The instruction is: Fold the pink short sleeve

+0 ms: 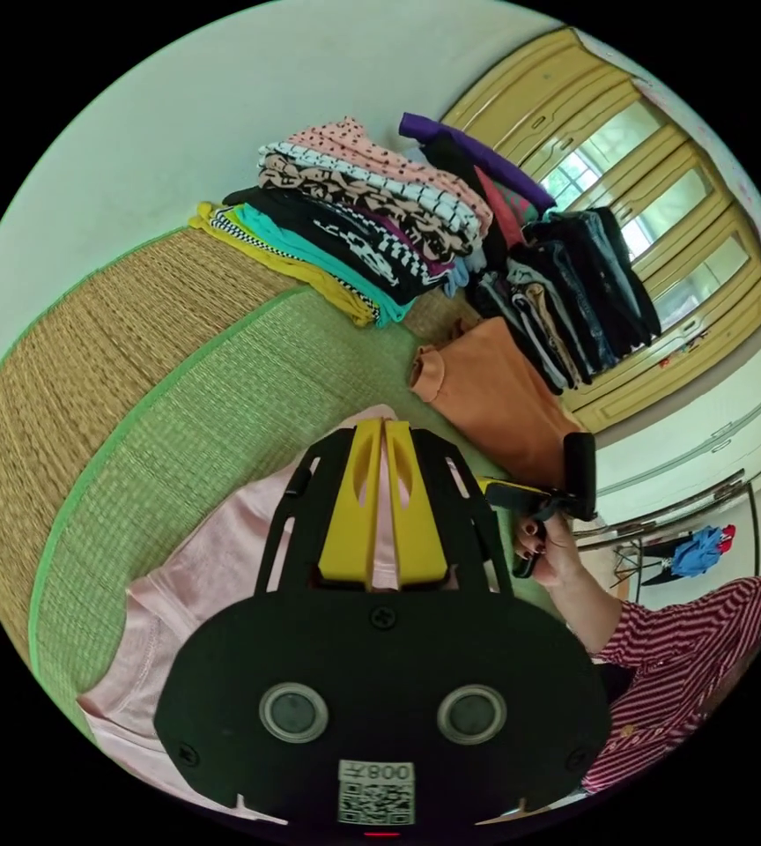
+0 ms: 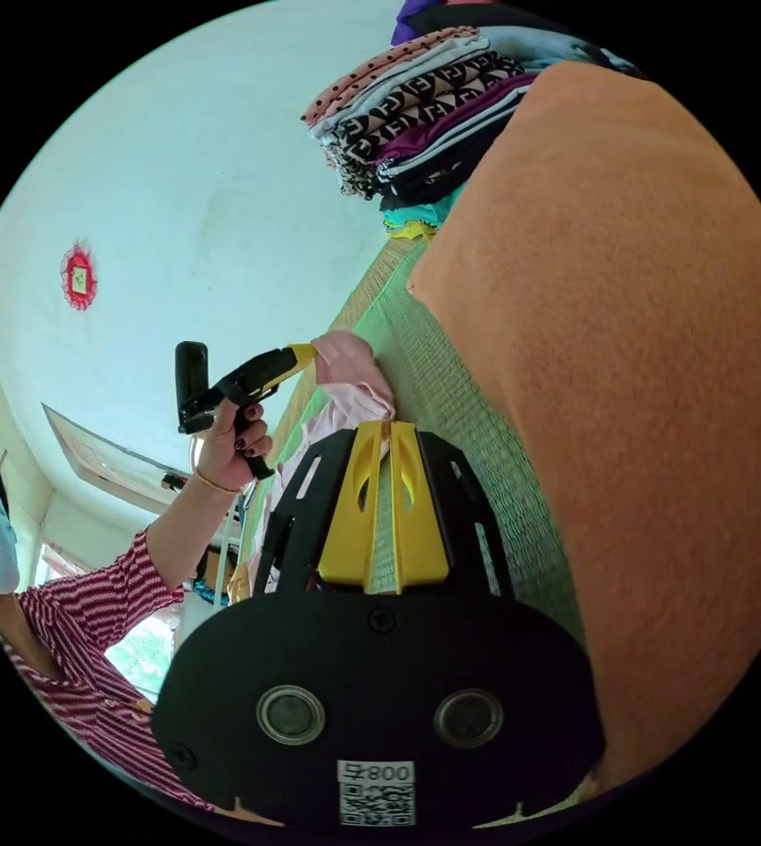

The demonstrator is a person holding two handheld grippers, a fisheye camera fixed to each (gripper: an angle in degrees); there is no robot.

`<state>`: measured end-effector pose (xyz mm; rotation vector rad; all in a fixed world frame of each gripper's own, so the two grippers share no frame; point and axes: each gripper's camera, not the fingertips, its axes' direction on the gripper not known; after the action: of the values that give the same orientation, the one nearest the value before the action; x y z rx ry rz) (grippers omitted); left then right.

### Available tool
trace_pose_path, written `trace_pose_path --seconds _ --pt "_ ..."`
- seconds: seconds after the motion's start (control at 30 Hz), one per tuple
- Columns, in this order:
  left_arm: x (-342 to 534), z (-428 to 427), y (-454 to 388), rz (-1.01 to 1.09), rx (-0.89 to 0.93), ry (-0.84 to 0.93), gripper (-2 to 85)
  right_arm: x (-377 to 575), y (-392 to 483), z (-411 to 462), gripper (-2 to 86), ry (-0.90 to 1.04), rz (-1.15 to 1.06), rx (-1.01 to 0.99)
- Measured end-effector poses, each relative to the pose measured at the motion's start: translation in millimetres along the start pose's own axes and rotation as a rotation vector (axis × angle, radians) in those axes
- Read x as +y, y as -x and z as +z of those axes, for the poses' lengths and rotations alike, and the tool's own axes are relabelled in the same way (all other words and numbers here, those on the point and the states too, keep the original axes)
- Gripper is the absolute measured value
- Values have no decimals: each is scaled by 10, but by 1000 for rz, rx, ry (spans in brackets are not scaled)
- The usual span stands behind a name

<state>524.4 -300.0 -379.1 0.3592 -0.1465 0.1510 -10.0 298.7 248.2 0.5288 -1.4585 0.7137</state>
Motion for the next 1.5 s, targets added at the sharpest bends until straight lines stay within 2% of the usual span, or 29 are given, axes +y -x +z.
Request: trace_pose_path --seconds 0.13,0.33,0.47,0.6,0.8,0.93,0.97,1.03,1.2,1.3,1.43,1.5 --pt "320 -322 204 -45 45 -82 3 -5 542 24 16 -8 -146 -87" --pt "936 -516 642 -164 6 -107 5 154 1324 668 17 177 -361 5" --pt "1258 -370 973 -258 -15 -46 12 274 1408 1217 16 313 -365 60" --pt "1460 -310 1120 -264 -30 -34 32 328 1511 1577 14 415 -357 78" --pt "1798 -269 1191 -207 -60 -92 59 211 1858 1838 4 402 -401 112" --pt "2040 99 1389 -237 -56 59 57 79 1881 2286 1 392 -366 263" --pt "2127 112 1429 -243 -57 41 55 70 1845 2363 1 405 -350 298" --pt "2271 55 1481 -257 -23 -12 53 37 1755 2469 1 409 -274 223" --pt "3006 -300 1559 -315 17 -183 62 156 2050 2537 2 380 -324 235" --pt "3791 -631 1623 -460 -99 -287 69 294 2380 2674 2 381 -389 194" --pt "4920 -975 1727 -737 -340 -333 75 564 3027 3267 6 500 -522 95" --pt "5314 -1006 1843 -858 -328 -340 78 705 3347 3626 10 562 -582 65"
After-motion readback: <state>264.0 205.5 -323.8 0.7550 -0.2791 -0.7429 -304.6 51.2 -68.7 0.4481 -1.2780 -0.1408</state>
